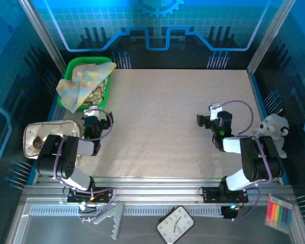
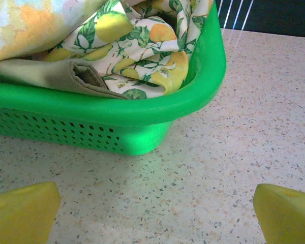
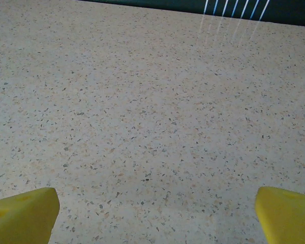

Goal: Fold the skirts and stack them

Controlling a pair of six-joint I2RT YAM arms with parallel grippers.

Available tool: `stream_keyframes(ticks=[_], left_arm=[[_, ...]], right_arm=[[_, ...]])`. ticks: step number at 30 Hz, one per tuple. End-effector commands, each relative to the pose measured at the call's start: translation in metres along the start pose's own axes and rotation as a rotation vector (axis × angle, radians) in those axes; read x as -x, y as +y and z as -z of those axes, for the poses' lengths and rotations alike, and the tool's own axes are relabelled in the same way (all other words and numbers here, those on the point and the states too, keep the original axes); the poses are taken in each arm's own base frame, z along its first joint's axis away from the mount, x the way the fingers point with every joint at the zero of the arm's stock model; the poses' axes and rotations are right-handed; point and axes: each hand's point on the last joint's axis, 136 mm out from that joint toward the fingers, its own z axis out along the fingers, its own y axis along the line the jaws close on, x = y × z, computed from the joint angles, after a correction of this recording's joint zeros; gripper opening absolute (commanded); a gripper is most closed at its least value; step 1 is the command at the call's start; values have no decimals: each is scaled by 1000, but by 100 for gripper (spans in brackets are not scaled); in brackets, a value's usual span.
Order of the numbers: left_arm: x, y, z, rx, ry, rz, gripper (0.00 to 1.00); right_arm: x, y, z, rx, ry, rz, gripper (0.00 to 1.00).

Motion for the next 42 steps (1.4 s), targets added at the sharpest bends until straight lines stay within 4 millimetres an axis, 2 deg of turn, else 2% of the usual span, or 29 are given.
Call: stream_keyframes(ticks=[1, 24, 28, 30, 33, 35, 39, 42], left_arm=[[12, -8, -1, -27, -37, -10, 99], [11, -8, -2, -27, -33, -9, 99], [14, -13, 2, -44, -49, -34, 99], [22, -14, 8, -39, -50, -43, 99], [45, 2, 27, 50, -20, 20, 99], [60, 12, 48, 88, -42, 89, 99], [70, 38, 85, 197, -75, 224, 99], [85, 46, 108, 236, -21, 343, 99]], right_arm=[[9, 2, 2, -5, -40, -4, 100], [9, 2, 2, 10, -38, -10, 100], [15, 0, 3, -3, -41, -12, 100], [26, -3, 8, -25, -30, -10, 100], [43, -8, 19, -56, -19, -13, 100], [59, -10, 28, -72, -43, -38, 100], [90, -17, 38, -104, -43, -141, 100], [97, -26, 41, -163, 78, -246, 100]])
